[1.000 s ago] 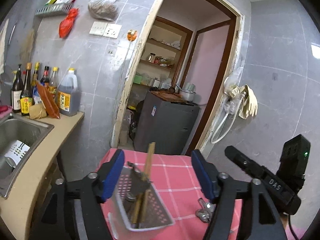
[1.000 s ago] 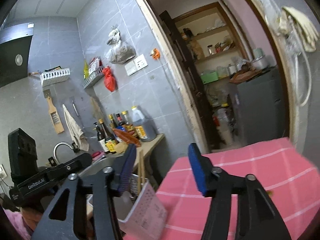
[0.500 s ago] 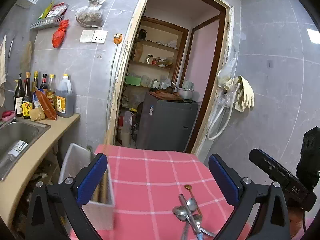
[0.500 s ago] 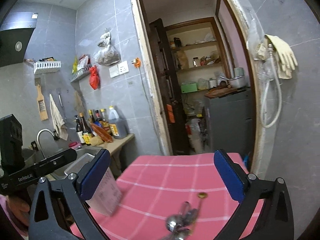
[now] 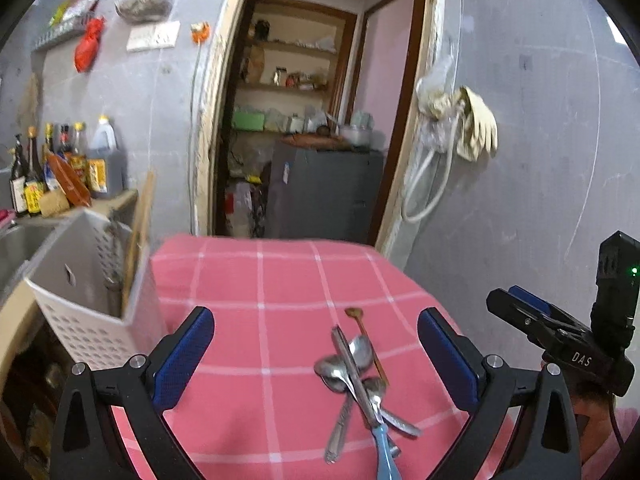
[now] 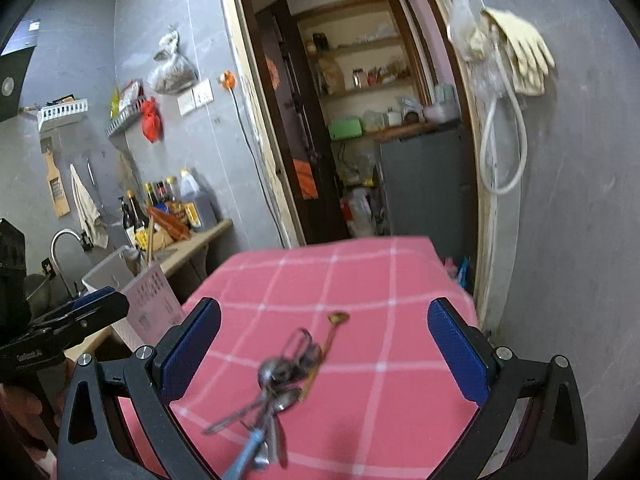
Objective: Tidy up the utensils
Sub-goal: 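Move both open tools back toward the spoons on the table, then close the left tool on the wire-loop utensil while the right tool grasps the gold spoon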
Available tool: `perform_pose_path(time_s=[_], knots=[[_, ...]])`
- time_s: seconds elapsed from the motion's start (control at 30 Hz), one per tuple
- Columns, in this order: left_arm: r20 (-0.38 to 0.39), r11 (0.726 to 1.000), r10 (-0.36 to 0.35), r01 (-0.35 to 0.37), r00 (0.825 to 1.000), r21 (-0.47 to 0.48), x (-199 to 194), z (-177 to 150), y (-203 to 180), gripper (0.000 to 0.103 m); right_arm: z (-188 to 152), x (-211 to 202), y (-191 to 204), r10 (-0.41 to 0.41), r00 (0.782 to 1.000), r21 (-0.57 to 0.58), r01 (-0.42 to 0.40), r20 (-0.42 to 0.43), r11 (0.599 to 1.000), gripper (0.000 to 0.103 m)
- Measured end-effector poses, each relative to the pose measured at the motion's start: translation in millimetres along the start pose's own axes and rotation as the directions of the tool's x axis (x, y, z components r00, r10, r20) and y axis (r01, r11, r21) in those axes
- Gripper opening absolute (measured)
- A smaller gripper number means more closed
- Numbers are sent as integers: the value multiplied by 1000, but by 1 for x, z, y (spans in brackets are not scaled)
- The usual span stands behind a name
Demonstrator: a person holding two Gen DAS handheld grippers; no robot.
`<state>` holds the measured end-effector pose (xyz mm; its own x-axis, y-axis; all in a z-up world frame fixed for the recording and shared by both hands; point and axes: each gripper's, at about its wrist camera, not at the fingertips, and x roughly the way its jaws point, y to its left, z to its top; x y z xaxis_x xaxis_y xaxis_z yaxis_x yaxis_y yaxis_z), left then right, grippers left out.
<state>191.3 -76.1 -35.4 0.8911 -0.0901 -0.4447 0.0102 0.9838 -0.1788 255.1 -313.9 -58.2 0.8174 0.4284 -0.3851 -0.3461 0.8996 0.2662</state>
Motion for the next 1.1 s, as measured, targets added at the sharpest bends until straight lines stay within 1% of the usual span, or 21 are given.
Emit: perform_pose_path(time_s=[0.2,0.3,0.33,0.37,0.4,0.47,0.5,0.57,0.6,0.67,0.73,0.83,0.9,0.97,1.0,1.07,1.1], knots=[[-102,1000,-24,23,994,-12,33,-20,-3,103,-26,24,-22,21,996,33,-18,-83,999,102],[-152,999,-49,46,987,-21,49,-27,-3,102,-38,37,-31,40,990,51,-33,-132,998,101],[-168,998,-62,58,984,-30,54,-29,-3,102,-41,41,-33,45,989,57,-37,-144,998,100],[-182,997,-75,69,981,-40,61,-31,-2,100,-44,47,-36,55,984,68,-45,-167,997,95],[-192,996,-85,77,978,-49,66,-31,-2,99,-46,53,-39,64,981,74,-51,-184,996,92],[-218,992,-115,100,969,-78,79,-34,1,87,-49,63,-43,77,973,87,-59,-217,994,81],[-233,989,-129,110,964,-94,86,-35,2,85,-50,70,-45,85,969,95,-64,-234,993,79],[-261,982,-161,129,952,-135,101,-37,7,76,-51,83,-47,96,960,108,-70,-264,992,72],[-272,979,-174,135,947,-156,109,-38,9,75,-51,89,-48,99,955,107,-71,-281,992,71],[-292,970,-201,147,935,-195,125,-38,14,68,-50,102,-45,106,944,102,-78,-313,992,60],[-312,961,-225,158,923,-226,140,-38,18,62,-50,118,-44,127,929,112,-94,-346,989,56],[-334,948,-257,168,907,-272,158,-37,24,55,-49,141,-40,155,909,125,-115,-386,986,45],[-347,933,-287,178,893,-312,168,-36,29,51,-49,156,-39,168,896,131,-124,-411,984,41],[-368,921,-313,184,875,-344,180,-35,32,45,-50,172,-37,189,879,156,-134,-437,979,32],[-377,920,-316,184,871,-347,184,-34,31,44,-51,177,-37,194,874,163,-134,-445,977,31],[-401,921,-321,184,858,-344,193,-33,30,39,-53,191,-37,206,862,182,-135,-464,974,25],[-409,921,-324,185,853,-344,196,-33,29,39,-53,197,-35,216,858,190,-141,-466,972,25]])
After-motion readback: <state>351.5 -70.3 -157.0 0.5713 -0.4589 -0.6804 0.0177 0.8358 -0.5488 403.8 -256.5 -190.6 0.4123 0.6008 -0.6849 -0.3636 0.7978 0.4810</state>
